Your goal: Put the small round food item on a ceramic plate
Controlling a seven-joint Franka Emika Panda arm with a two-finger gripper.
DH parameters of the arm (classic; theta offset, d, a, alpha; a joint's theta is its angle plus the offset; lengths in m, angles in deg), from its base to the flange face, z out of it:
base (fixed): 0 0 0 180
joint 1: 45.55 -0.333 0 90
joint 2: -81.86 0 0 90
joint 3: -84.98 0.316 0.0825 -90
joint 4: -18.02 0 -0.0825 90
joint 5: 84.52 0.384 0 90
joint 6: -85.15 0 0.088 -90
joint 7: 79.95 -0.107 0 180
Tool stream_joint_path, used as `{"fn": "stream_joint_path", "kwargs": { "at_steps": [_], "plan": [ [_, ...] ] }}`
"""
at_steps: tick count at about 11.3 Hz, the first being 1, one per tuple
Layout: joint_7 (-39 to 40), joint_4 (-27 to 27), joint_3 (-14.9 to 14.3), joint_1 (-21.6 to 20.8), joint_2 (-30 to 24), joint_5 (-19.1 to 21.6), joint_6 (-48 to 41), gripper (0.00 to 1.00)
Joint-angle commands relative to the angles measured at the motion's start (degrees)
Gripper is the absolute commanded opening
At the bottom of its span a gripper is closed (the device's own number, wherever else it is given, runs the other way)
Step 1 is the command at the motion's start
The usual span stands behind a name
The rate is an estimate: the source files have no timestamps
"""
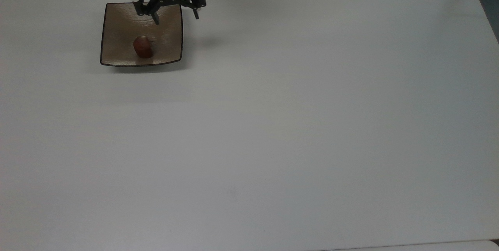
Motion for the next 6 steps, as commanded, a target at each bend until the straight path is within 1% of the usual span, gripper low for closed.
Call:
{"fn": "stream_joint_path", "kwargs": {
  "at_steps": [1,5,6],
  "plan": [
    [-10.0,1.3,0.3,-3.7,-3.3,0.7,0.6,1.0],
    [-12.0,0.9,0.4,-6.7,-2.2,0.7,2.2,1.0],
    [-14.0,1.0,1.0,-6.8,-2.2,0.7,3.7,1.0]
  ]
}}
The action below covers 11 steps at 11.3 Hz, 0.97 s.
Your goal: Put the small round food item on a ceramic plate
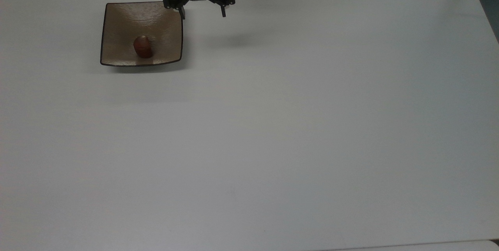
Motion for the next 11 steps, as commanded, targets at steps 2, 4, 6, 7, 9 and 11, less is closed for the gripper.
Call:
{"fn": "stream_joint_path", "kwargs": {
  "at_steps": [2,4,6,7,9,11],
  "plan": [
    [-4.2,0.7,0.5,-1.4,0.5,0.6,3.8,1.0],
    [-4.3,0.6,0.8,-1.5,0.7,0.6,3.1,1.0],
    [-4.4,0.7,1.2,-1.6,0.7,0.6,2.6,1.0],
    [-4.5,0.8,1.3,-1.6,0.9,0.5,2.9,1.0],
    [-3.6,0.7,1.3,-1.5,0.8,-0.9,3.4,1.0],
    [-4.1,0.6,1.4,-1.6,0.1,-5.0,3.1,1.0]
  ]
}}
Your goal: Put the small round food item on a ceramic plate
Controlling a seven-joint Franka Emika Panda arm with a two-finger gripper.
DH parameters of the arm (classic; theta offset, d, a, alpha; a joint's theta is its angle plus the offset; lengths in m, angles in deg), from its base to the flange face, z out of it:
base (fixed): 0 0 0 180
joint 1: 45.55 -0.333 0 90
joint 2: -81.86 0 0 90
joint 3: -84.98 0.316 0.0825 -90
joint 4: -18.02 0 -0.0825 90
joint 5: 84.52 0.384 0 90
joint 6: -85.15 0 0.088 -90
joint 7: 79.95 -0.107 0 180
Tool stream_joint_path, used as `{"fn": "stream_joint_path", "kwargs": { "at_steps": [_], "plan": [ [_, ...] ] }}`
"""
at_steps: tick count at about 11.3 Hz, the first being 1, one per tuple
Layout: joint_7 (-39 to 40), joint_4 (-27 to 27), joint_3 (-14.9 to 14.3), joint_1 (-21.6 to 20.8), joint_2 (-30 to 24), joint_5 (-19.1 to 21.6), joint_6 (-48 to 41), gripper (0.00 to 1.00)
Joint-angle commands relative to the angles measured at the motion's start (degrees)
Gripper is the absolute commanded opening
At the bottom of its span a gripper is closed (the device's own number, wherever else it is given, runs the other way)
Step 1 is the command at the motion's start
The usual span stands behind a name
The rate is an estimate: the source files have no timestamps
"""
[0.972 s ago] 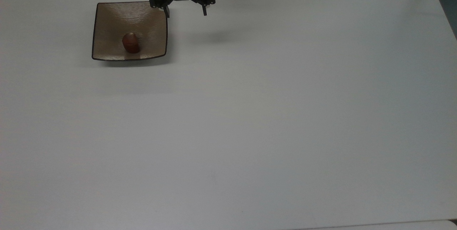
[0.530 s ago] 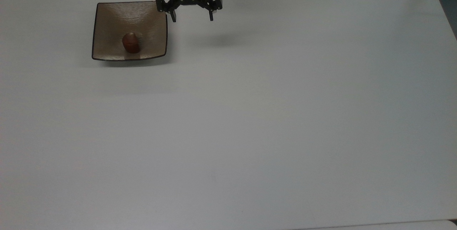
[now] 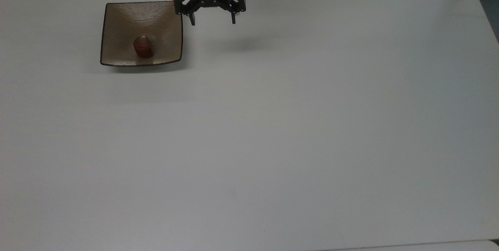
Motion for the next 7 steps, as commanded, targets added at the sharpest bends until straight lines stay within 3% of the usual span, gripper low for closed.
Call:
{"fn": "stream_joint_path", "kwargs": {
  "at_steps": [1,7],
  "plan": [
    [-0.7,0.4,0.2,-0.2,-0.9,-3.6,1.1,1.0],
    [-1.1,0.4,0.2,0.2,-1.0,-5.0,1.2,1.0]
  ]
}}
